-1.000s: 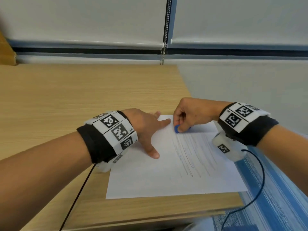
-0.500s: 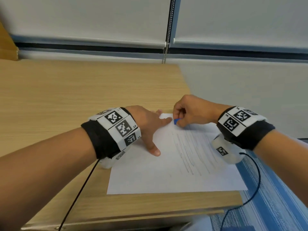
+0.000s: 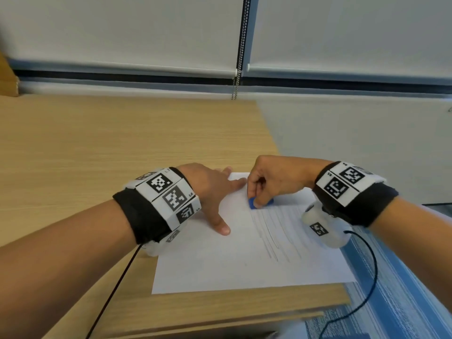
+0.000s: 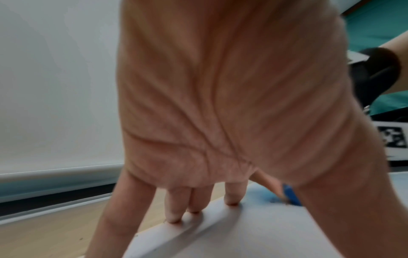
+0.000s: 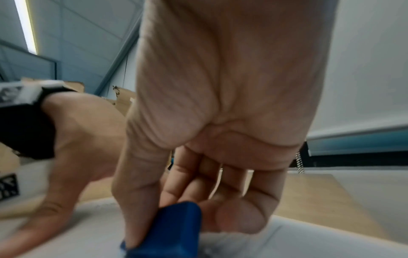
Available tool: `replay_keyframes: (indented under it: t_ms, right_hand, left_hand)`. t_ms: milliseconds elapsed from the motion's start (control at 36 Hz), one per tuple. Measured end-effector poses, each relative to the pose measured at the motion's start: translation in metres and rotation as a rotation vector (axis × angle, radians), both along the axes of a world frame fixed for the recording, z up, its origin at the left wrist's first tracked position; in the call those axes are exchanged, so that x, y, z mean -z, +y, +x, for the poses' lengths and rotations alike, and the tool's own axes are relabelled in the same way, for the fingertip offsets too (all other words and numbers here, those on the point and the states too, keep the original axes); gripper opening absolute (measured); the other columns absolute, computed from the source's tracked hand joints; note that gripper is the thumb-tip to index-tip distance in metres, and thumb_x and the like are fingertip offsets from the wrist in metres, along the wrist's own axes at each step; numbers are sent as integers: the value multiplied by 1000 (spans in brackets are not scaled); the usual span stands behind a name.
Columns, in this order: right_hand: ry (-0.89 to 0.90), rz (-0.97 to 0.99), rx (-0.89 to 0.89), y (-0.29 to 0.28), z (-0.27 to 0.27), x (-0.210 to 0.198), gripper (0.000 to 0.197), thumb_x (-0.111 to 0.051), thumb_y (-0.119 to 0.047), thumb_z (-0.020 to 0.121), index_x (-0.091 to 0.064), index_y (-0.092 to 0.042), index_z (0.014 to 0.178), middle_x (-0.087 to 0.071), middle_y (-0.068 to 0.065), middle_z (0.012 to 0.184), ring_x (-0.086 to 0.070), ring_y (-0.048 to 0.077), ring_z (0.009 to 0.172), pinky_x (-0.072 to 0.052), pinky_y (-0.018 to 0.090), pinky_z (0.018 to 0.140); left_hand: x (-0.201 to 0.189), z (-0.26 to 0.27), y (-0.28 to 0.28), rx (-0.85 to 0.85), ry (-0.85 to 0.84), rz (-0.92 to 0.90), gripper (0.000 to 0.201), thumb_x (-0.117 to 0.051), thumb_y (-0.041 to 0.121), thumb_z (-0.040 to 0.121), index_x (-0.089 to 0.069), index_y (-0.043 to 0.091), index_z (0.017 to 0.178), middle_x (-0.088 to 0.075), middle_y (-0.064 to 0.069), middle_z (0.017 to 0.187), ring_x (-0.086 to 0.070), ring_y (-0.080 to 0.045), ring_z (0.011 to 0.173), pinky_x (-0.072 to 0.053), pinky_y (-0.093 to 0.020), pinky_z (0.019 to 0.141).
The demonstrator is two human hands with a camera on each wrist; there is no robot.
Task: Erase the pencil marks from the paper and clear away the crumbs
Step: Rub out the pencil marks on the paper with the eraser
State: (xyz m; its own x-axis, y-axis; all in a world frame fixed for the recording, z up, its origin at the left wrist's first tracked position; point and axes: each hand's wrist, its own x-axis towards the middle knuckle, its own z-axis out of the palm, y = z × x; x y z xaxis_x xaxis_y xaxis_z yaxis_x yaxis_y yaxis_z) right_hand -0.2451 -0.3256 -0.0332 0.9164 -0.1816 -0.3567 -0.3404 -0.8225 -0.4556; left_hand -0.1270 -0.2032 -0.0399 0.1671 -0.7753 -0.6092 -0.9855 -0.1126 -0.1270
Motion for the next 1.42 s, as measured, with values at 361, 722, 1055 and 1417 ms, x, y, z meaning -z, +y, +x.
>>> replay_keyframes:
  t_ms: [361, 722, 1055, 1417]
  right_hand:
    - [-53, 7, 38, 2, -3, 3, 6, -78, -7, 73, -73, -10, 76, -71, 5, 69, -57, 6, 57, -48, 22, 61]
    - [-148, -59, 113, -4, 1, 5, 4, -76, -9, 75, -73, -9, 78, -71, 1, 69, -58, 4, 55, -47, 17, 58]
    - [-114, -33, 143, -7, 0, 2, 6, -76, -8, 74, -72, -7, 79, -68, 4, 68, -56, 4, 54, -51, 26, 65]
    - [-193, -20, 140, -7, 3, 12, 6, -75, -8, 75, -72, -7, 80, -72, 14, 81, -59, 12, 65, -52, 31, 66]
  left_hand:
    - [-2, -2, 0, 1, -3, 15, 122, -68, 66, 73, 22, 36, 150, 23, -1, 160, -16, -25, 148, -34, -43, 105]
    - [-4, -1, 1, -2, 13, 18, 121, -68, 66, 74, 22, 35, 150, 24, -1, 160, -8, -22, 149, -31, -43, 108]
    - [-3, 0, 1, -10, 7, 32, 122, -68, 66, 74, 23, 35, 149, 26, 1, 159, -6, -22, 150, -28, -45, 110]
    - [-4, -4, 2, -10, -12, 38, 122, -69, 65, 74, 24, 37, 148, 26, 0, 159, -2, -22, 150, -30, -47, 108]
